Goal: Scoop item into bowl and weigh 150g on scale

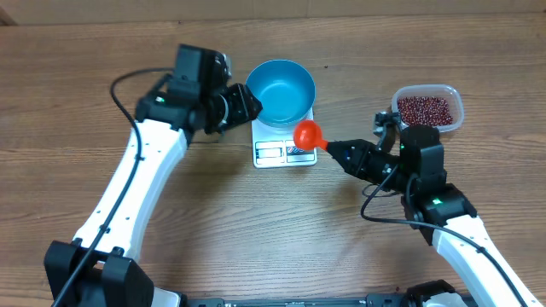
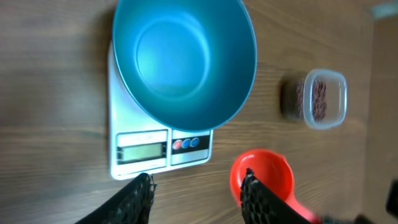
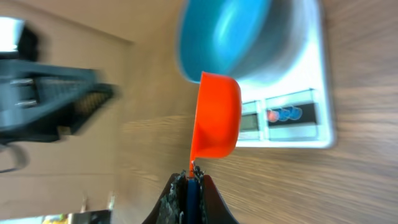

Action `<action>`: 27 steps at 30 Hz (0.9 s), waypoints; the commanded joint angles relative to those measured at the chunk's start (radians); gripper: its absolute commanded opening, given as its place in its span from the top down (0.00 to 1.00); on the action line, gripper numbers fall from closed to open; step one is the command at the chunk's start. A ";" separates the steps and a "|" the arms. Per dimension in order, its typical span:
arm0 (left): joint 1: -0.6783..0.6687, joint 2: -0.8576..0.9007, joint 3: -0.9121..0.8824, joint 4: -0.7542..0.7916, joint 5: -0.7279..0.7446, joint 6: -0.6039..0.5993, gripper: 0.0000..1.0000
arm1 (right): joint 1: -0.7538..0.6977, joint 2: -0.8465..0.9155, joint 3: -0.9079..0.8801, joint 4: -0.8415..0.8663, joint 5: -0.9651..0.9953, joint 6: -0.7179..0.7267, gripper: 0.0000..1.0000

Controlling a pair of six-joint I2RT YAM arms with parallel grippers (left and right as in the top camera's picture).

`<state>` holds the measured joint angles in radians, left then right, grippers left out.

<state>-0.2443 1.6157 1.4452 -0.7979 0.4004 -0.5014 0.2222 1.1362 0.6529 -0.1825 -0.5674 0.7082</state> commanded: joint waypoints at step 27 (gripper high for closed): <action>-0.276 -0.006 -0.224 0.003 -0.229 0.352 0.95 | -0.207 0.023 0.472 -0.669 0.130 -0.350 0.96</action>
<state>-0.5171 1.6161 1.2964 -0.8642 0.2073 -0.1722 0.0196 1.1503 1.1126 -0.8555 -0.4503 0.3725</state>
